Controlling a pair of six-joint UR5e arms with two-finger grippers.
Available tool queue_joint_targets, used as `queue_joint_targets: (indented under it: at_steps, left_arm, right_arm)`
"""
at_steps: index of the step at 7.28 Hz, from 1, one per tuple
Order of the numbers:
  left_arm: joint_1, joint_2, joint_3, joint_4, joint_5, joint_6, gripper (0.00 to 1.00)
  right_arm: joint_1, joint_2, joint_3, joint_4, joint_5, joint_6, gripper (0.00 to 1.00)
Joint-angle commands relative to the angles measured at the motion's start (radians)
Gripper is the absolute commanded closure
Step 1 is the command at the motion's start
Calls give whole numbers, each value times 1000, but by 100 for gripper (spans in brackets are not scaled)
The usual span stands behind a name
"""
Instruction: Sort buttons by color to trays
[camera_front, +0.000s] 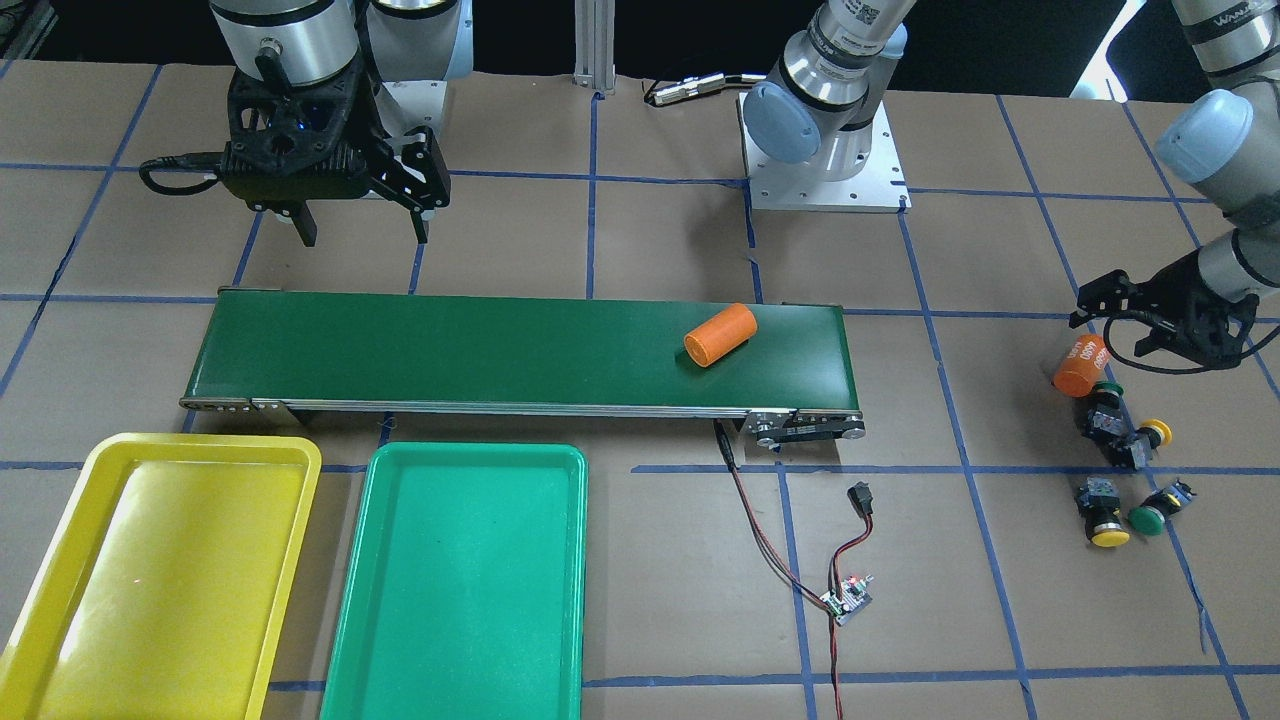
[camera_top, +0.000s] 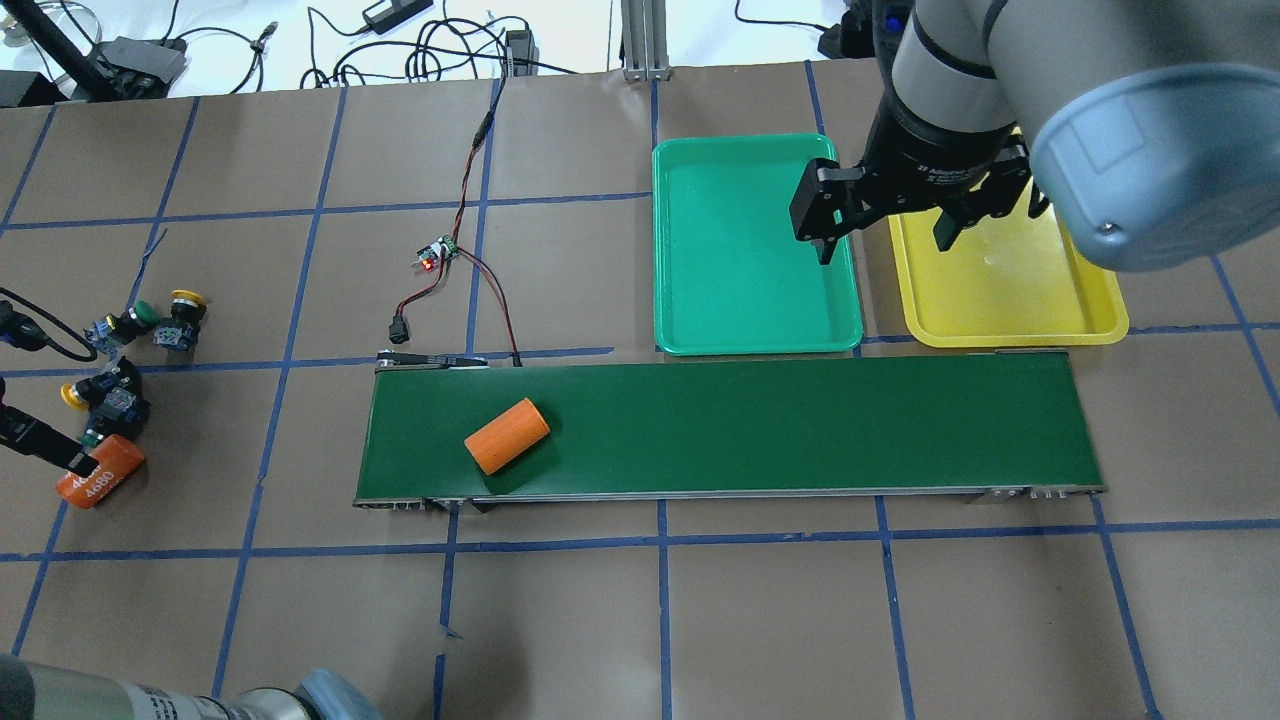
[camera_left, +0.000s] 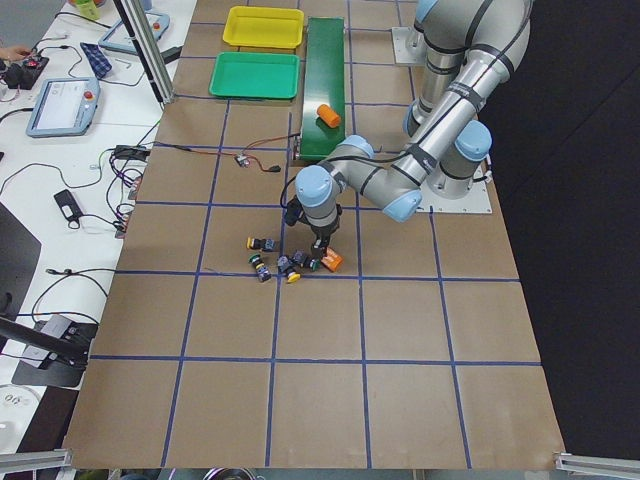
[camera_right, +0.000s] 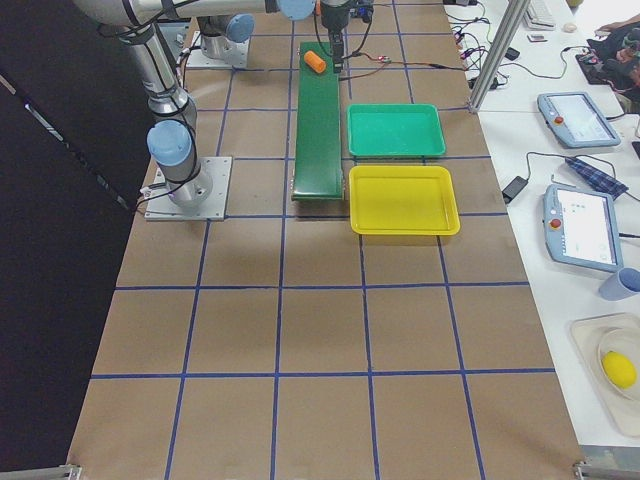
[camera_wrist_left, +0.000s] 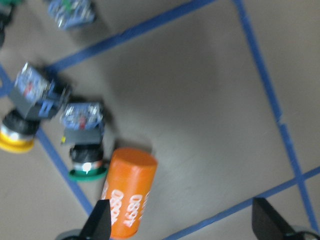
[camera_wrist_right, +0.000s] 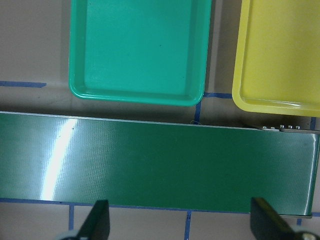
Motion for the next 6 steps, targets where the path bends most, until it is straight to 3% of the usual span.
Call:
queue_joint_targets:
  at_steps: [1,3,4,5,6]
  left_arm:
    - [26,-73,-4,57,13,22,0]
    - [26,-108,-5,63,1,19,0]
    - [24,-121,-21,71,-22,34,9]
    - [24,-121,-21,85,-31,79,64]
    - [24,-118,-27,115,-25,94,100]
  right_arm:
    - [0,1,0,0,0,0,0]
    - [0,1,0,0,0,0,0]
    - [0,1,2,0,0,0,0]
    - [0,1,2,0,0,0,0]
    - [0,1,2,0,0,0,0]
